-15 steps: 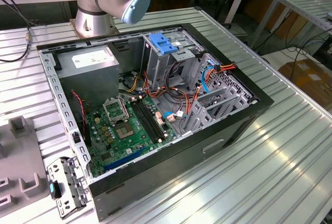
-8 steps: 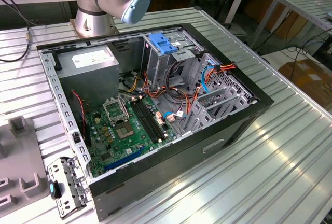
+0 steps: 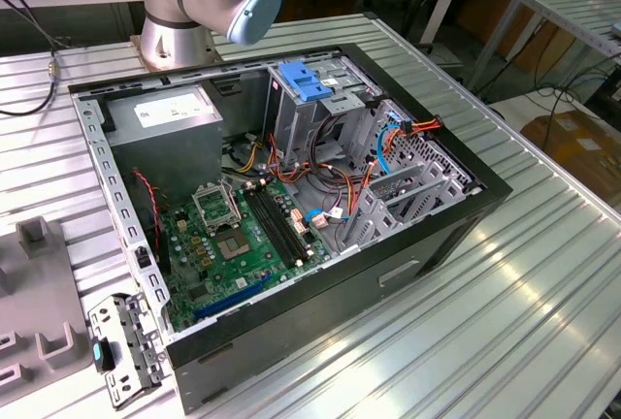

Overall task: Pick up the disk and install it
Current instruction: 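Pick up the disk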

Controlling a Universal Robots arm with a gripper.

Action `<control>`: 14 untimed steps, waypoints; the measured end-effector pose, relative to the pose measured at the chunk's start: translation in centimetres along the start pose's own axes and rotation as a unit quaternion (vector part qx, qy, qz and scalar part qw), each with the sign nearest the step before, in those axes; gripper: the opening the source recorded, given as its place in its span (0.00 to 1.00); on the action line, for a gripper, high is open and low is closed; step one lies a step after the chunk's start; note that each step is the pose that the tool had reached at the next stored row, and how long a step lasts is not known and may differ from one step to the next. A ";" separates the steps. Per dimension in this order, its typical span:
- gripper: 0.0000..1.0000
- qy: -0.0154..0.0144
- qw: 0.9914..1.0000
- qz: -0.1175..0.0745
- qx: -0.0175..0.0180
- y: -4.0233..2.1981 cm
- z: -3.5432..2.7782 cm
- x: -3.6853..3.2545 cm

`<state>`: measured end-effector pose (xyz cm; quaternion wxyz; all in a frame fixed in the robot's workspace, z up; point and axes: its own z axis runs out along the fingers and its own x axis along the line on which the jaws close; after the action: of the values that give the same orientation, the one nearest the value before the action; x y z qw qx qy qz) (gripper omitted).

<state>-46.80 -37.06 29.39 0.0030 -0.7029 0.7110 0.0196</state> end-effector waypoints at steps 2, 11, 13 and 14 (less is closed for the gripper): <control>0.37 0.000 1.000 0.000 0.000 0.00 -0.01 0.00; 0.37 0.000 1.000 0.000 0.000 0.02 -0.94 -0.03; 0.37 0.000 1.000 0.000 0.000 0.02 -1.17 -0.04; 0.37 0.000 1.000 0.000 0.000 0.03 -1.33 -0.04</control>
<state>-46.79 -37.06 30.72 0.0031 -0.7030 0.7109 0.0196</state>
